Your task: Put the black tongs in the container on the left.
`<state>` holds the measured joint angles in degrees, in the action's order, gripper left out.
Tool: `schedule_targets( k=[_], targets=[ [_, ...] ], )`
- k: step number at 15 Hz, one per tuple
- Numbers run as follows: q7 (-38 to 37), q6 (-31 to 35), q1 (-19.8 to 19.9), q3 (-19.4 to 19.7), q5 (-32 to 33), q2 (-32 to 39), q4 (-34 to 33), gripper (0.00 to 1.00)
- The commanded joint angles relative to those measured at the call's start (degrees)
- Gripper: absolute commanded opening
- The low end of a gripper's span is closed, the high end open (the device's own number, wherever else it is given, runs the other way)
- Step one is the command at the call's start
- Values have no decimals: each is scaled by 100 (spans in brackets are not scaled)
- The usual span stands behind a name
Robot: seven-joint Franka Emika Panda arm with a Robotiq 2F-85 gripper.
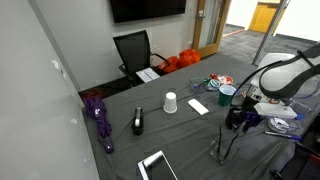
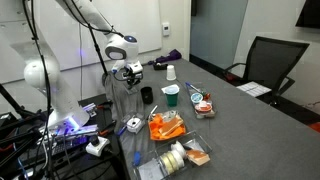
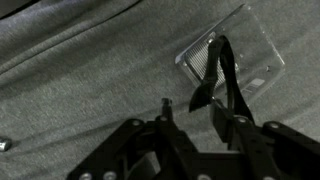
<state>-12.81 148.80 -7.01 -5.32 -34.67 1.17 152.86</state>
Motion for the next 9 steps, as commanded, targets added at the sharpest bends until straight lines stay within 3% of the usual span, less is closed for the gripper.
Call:
schedule_targets(
  k=[1, 4, 9],
  targets=[
    [296, -287, 192, 126, 136, -566, 156, 79],
    [471, -442, 288, 275, 465, -1062, 301, 98],
    [731, -584, 442, 563, 1028, -1985, 531, 100]
  ],
)
